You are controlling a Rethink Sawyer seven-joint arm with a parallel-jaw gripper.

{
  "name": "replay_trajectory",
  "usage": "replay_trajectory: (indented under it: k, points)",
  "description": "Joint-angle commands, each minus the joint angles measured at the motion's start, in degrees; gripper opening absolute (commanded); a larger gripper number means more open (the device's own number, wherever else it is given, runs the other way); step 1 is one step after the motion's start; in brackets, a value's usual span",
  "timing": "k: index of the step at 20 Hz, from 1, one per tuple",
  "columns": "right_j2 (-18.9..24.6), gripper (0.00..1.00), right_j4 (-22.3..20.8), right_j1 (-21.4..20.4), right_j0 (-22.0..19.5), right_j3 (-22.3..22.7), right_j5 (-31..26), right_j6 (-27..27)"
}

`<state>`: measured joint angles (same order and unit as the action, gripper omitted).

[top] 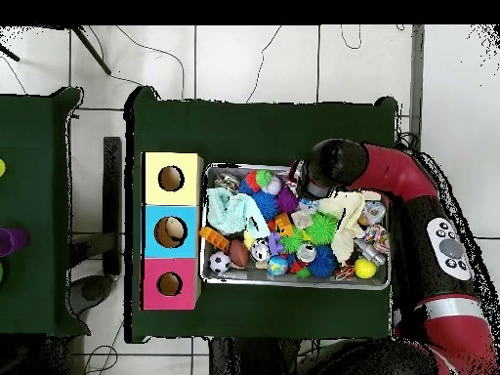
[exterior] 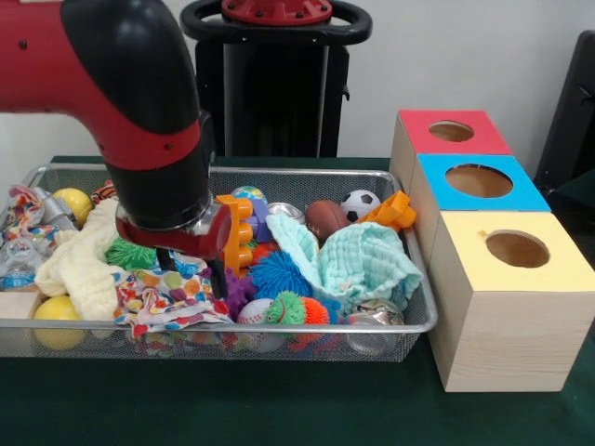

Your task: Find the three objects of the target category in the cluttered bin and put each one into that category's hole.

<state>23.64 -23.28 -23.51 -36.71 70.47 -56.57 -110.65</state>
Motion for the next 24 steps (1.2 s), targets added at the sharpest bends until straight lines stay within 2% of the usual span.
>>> replay_trajectory:
  k: [1, 6, 13, 18, 22, 24]
  points:
    - [1.1, 1.00, -0.8, -7.4, 0.8, 3.8, -6.2, 10.3]
    - [1.3, 1.00, -1.6, -8.3, 0.0, 9.5, 1.6, 8.4]
    - [1.1, 1.00, -2.3, -6.0, 0.5, 7.2, 0.6, 8.5]
    - [0.6, 1.00, -3.1, -7.0, 0.6, 10.0, 4.1, 7.0]
    - [1.9, 1.00, -4.7, -6.3, -1.1, 11.8, 8.5, 10.2]
    - [1.8, 1.00, -5.0, -5.9, -1.4, 12.6, 9.9, 10.0]
